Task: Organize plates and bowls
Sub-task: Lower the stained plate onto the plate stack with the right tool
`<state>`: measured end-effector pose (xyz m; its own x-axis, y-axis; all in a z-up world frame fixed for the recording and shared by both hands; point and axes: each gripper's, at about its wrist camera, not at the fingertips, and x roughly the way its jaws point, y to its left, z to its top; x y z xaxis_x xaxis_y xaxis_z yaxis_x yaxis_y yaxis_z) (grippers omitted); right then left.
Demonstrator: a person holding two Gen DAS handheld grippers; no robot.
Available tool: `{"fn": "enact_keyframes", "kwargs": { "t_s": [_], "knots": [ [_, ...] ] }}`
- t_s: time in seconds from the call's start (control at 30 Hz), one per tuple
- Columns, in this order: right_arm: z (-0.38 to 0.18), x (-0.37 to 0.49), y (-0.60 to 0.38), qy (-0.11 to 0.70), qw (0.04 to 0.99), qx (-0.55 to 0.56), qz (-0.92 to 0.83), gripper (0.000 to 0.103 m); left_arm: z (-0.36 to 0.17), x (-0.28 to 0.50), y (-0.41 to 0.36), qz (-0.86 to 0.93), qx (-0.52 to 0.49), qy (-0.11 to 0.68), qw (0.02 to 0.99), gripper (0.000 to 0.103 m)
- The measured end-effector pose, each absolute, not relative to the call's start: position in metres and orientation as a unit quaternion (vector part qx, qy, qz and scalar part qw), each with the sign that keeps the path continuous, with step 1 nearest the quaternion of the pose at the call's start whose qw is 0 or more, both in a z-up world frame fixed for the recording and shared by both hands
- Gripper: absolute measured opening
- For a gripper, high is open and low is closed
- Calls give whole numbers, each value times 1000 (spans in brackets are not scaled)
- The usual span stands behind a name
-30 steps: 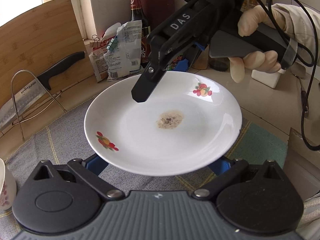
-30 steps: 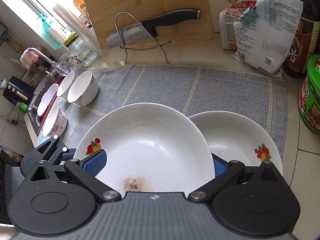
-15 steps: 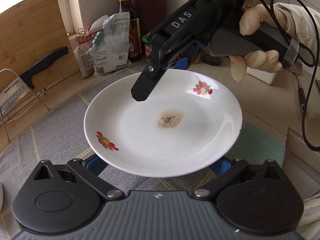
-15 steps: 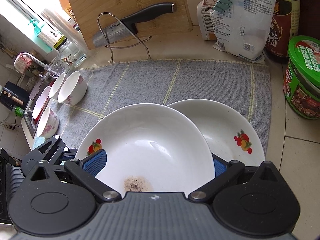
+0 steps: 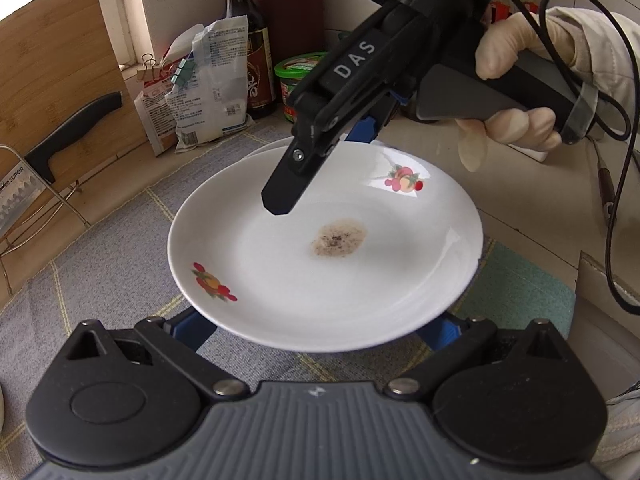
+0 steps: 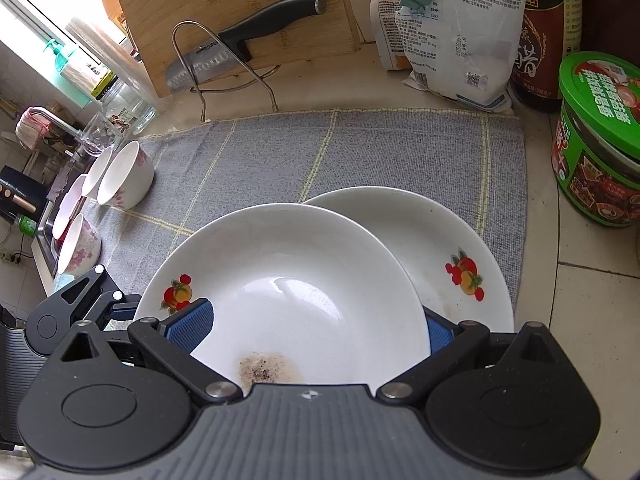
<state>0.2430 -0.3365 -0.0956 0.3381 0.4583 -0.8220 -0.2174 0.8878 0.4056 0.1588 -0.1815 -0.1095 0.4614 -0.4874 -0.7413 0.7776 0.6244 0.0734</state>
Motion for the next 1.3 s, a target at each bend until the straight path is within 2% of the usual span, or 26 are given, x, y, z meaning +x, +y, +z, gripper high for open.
{"fn": "enact_keyframes", "kwargs": {
  "t_s": [1.3],
  "knots": [
    [-99, 237, -362, 540, 814, 129, 168, 103, -117, 180, -192, -415, 225, 362, 804, 103]
  ]
}}
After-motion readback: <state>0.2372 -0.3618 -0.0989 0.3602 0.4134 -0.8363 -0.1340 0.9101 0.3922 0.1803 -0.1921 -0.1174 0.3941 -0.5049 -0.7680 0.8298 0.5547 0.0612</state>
